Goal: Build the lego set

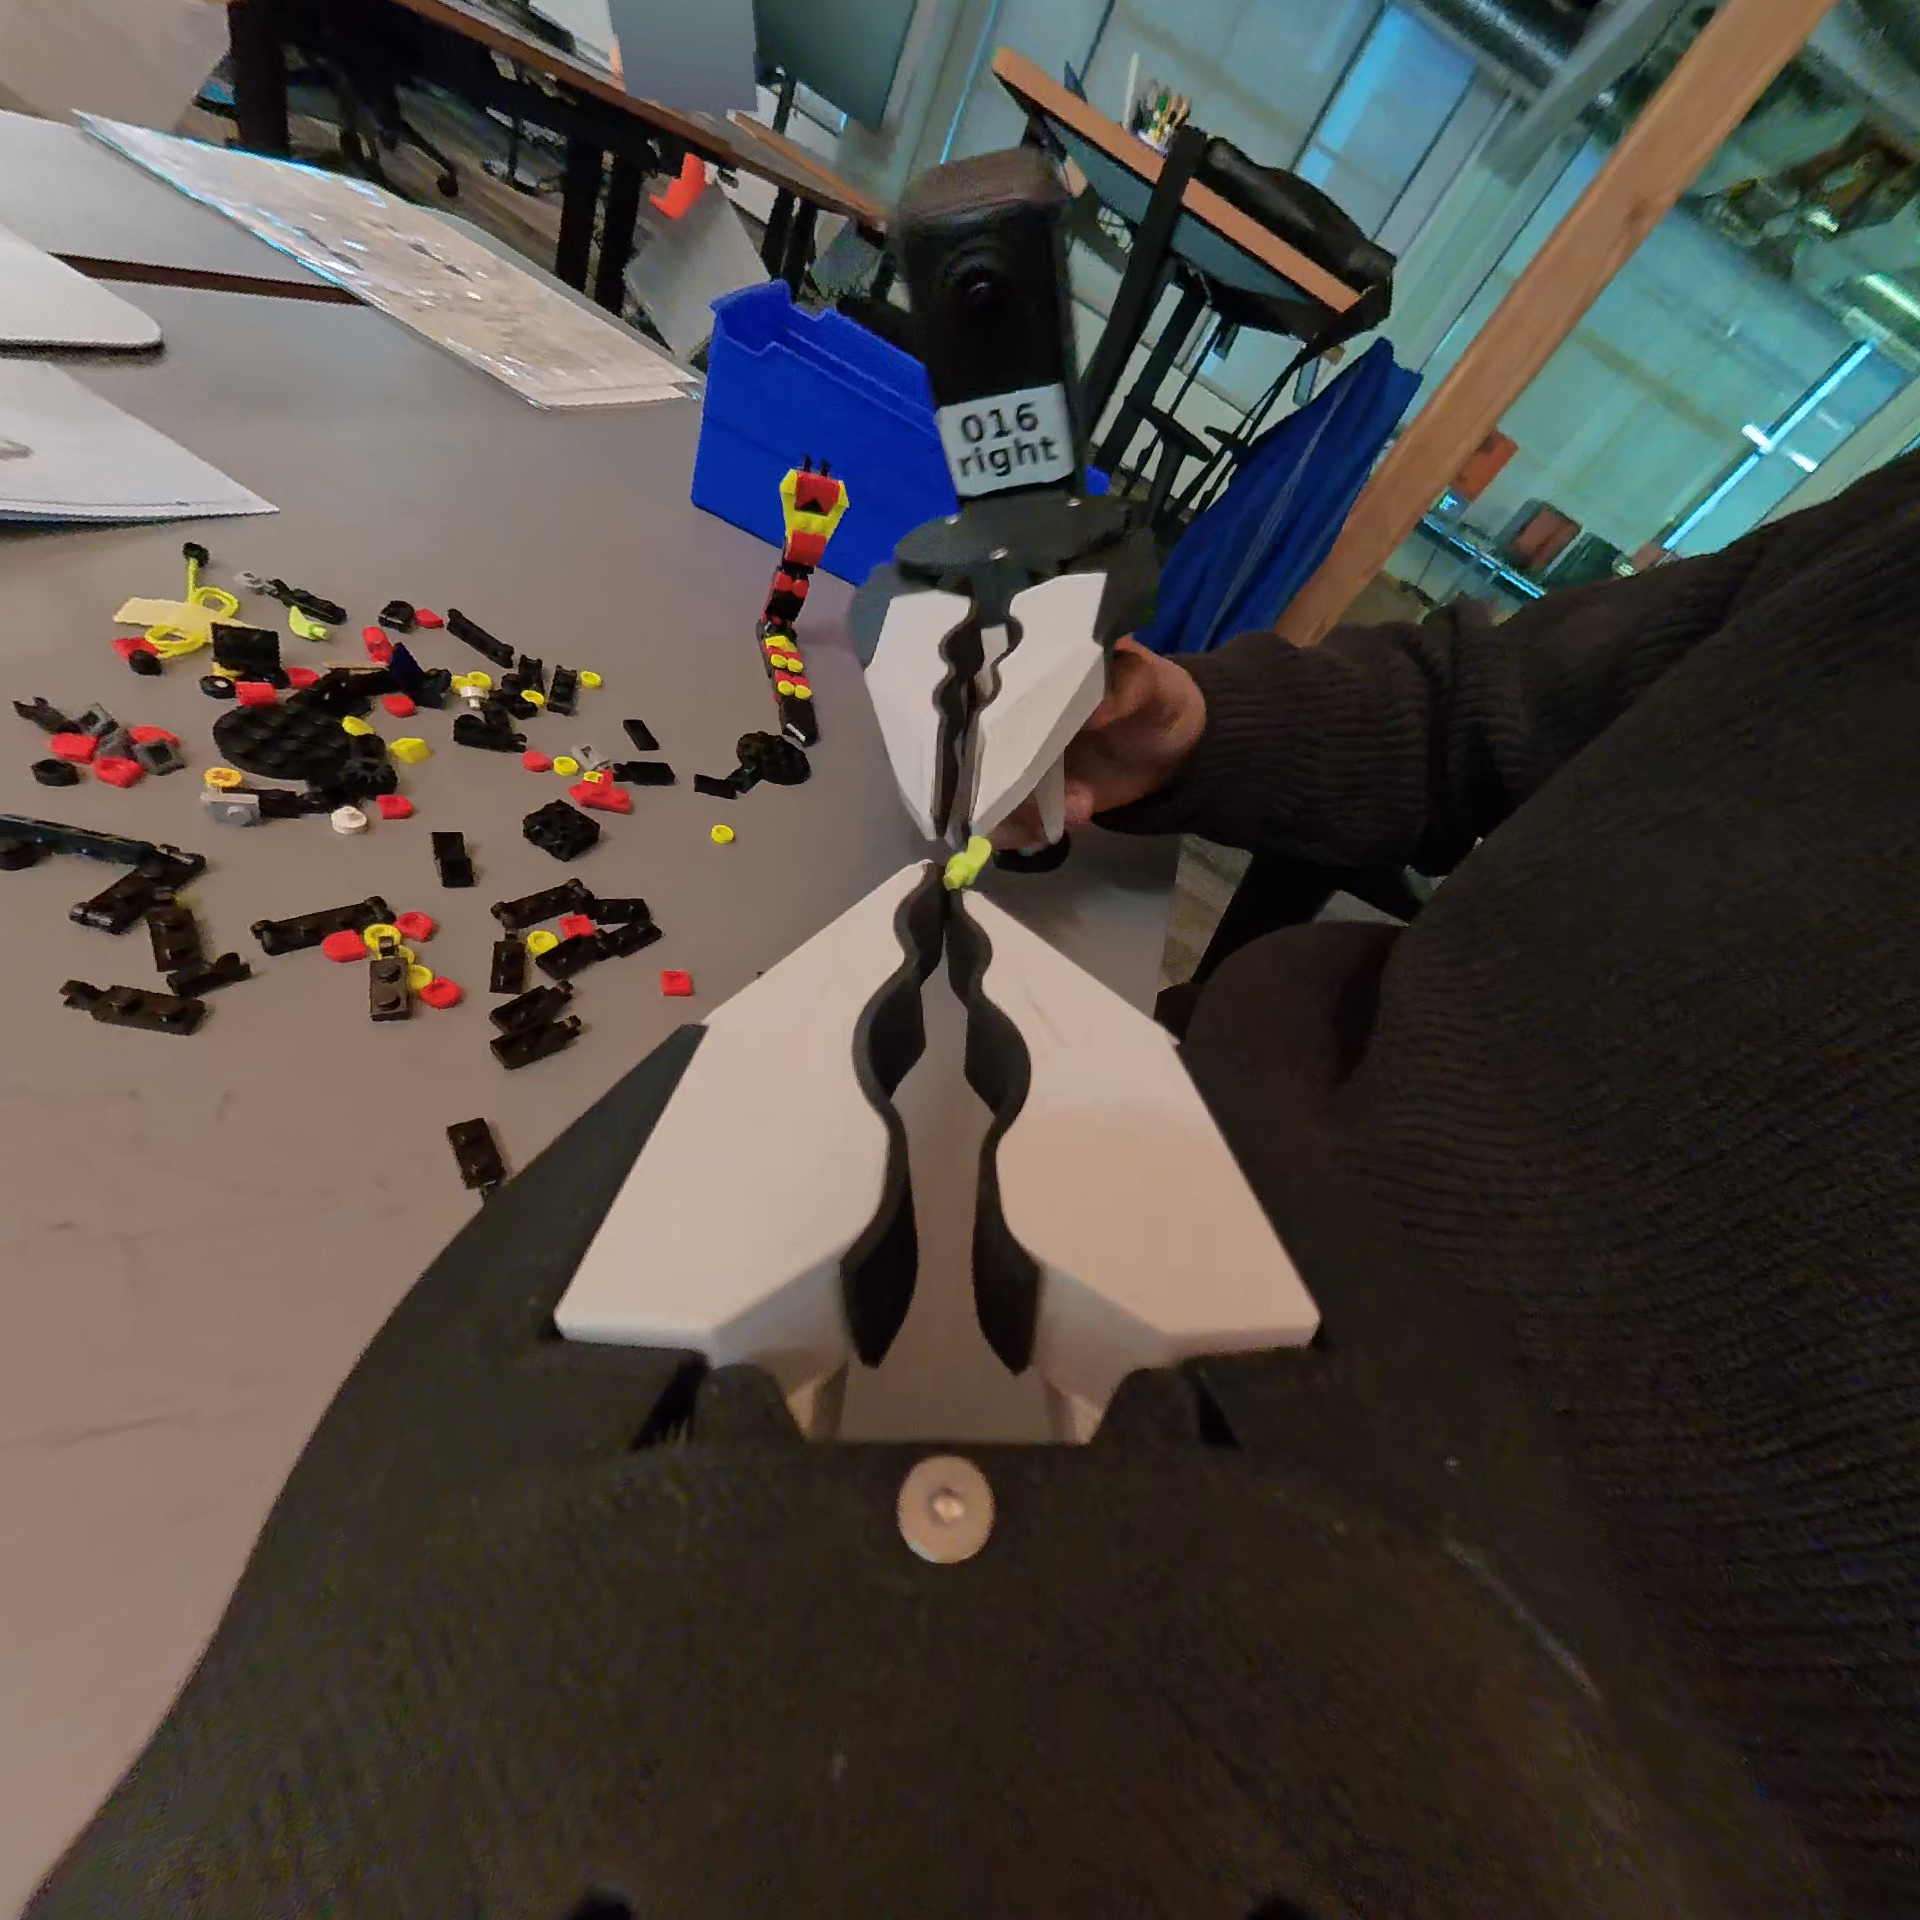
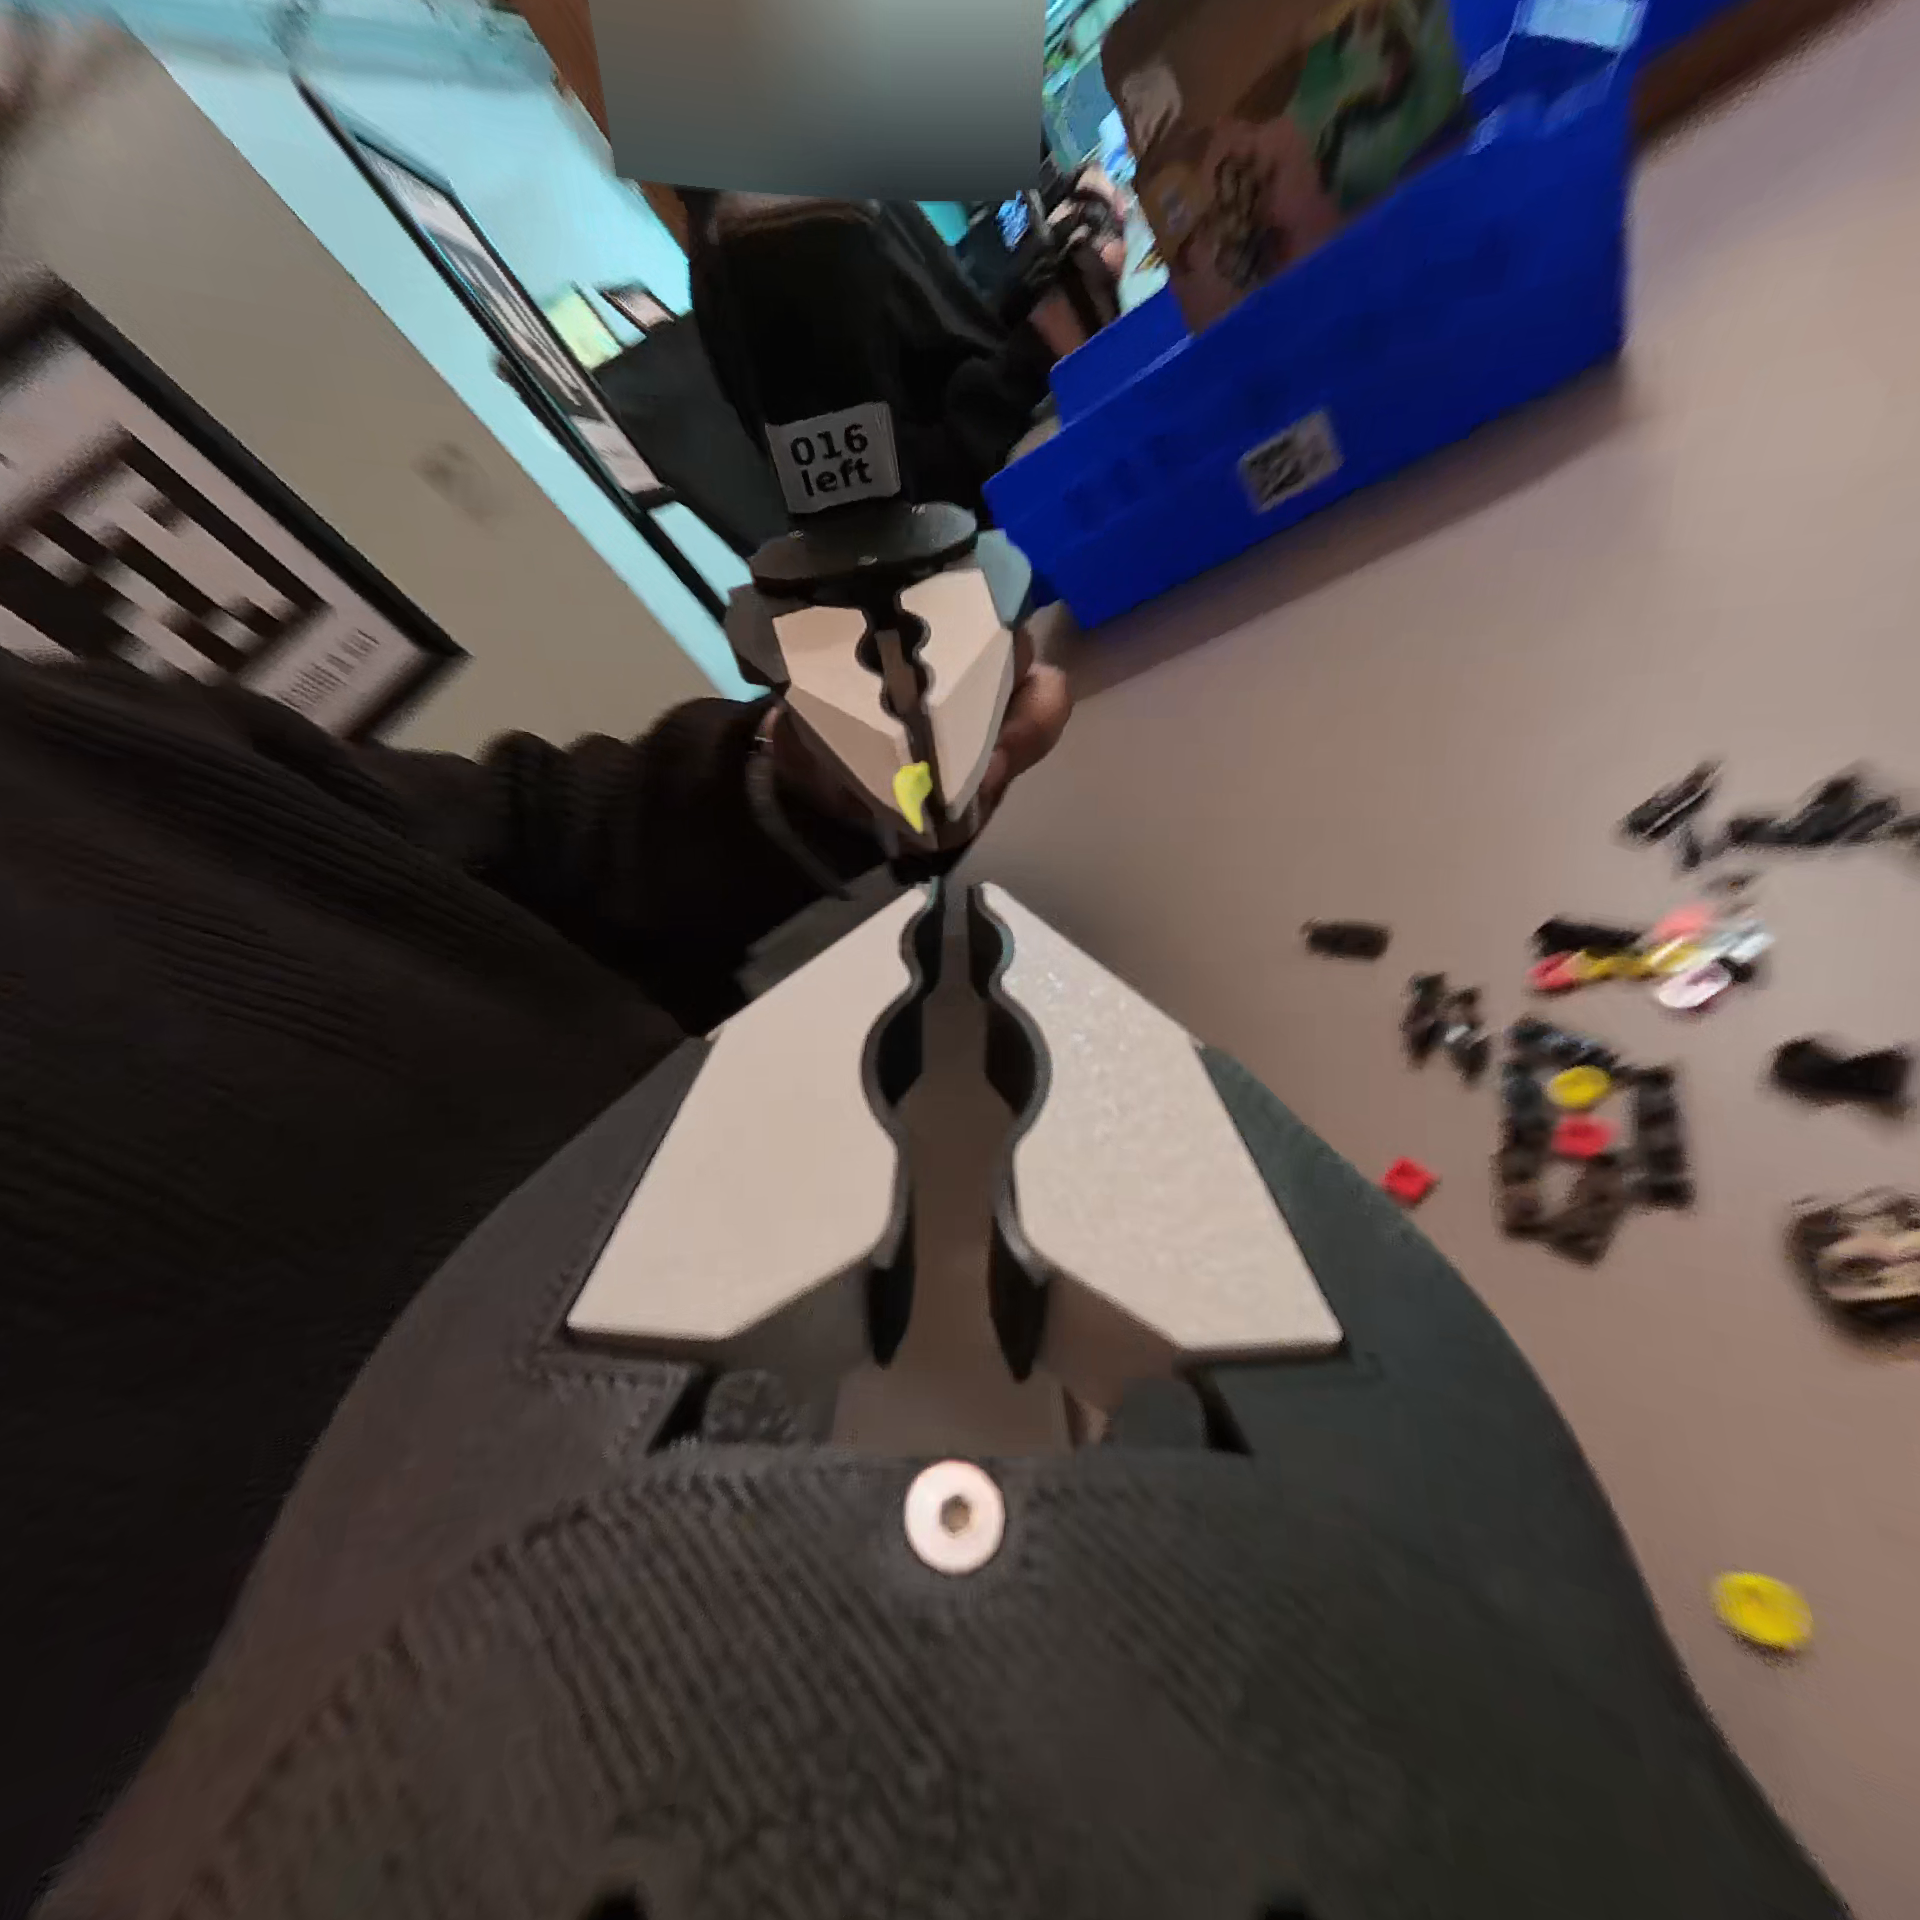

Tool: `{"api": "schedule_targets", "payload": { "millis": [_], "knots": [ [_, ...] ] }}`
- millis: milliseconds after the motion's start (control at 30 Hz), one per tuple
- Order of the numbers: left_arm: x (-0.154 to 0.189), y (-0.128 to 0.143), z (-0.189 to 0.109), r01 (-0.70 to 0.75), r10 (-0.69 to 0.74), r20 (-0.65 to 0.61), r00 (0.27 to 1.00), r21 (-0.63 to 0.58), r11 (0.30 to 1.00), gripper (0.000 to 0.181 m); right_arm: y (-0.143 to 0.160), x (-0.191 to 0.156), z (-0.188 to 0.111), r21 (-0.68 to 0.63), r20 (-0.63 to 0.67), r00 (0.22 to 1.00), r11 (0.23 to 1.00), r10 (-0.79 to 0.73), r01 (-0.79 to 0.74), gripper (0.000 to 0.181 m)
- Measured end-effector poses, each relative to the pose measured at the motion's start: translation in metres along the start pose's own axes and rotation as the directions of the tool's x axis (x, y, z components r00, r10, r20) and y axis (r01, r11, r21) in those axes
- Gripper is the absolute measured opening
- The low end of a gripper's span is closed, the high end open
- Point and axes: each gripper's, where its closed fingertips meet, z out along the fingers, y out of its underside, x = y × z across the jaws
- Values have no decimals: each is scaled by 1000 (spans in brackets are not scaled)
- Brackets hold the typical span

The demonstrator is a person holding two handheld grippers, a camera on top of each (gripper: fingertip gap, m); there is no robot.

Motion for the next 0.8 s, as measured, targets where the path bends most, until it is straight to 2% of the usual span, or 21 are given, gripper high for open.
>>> {"api": "schedule_targets", "payload": {
  "millis": [200,433,533,667,733,800],
  "knots": [
    [0,3,4,38,-38,-18,999,-14,999,0,-9,-7,-4,-9,-95,956,960,-278,279,0],
    [-8,6,5,92,-92,-12,996,-22,996,0,0,3,-3,-117,-156,906,918,-394,379,2],
    [-16,15,4,72,-70,29,997,-72,995,0,4,12,-8,-164,-184,891,907,-415,388,5],
    [-15,41,6,28,-13,68,998,-226,974,0,32,7,-5,-275,-101,918,898,-384,345,10],
    [-16,46,8,-9,34,94,995,-260,966,0,56,2,2,-375,-41,904,846,-425,381,12],
    [-17,47,10,-4,31,100,994,-261,965,0,84,1,8,-492,23,873,755,-486,433,14]
  ]
}}
